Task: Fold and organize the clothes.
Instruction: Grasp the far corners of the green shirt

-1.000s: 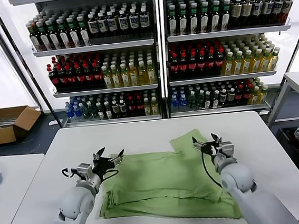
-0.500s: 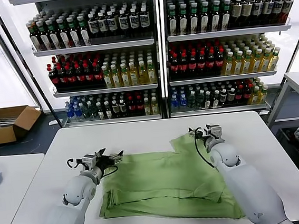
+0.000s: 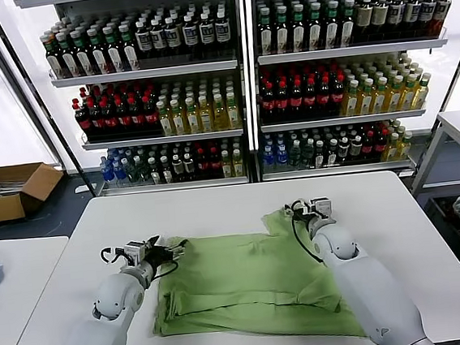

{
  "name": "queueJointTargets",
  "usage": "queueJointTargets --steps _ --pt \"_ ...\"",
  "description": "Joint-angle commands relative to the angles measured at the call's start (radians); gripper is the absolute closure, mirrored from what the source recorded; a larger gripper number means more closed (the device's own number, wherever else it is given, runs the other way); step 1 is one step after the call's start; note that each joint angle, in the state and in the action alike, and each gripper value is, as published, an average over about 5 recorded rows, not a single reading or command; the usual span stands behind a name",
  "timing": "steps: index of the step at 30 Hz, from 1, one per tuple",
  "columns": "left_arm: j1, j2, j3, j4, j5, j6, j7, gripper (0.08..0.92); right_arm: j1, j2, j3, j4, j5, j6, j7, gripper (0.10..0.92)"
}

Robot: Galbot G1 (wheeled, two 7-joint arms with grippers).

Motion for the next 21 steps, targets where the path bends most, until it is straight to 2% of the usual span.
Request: queueJointTargets --steps 1,3,6,21 --pt "0.018 0.0 0.0 0.001 0.003 0.011 0.001 0.182 -0.032 0.014 0.001 -0.019 -0.01 -0.004 0.003 0.203" --pt "0.022 0.0 -0.001 0.001 0.003 0.011 0.001 0.214 -0.038 0.016 0.002 -0.015 -0.01 -0.004 0.007 0.214" --pt "0.033 0.005 -0.001 -0.008 0.002 0.013 0.003 0.294 -0.048 0.018 0.0 0.001 -0.014 -0.007 0.009 0.273" --pt "0.061 -0.023 -0.001 -0.018 0.006 -0.003 0.015 0.727 -0.115 0.008 0.038 0.075 -0.018 -0.014 0.009 0.689"
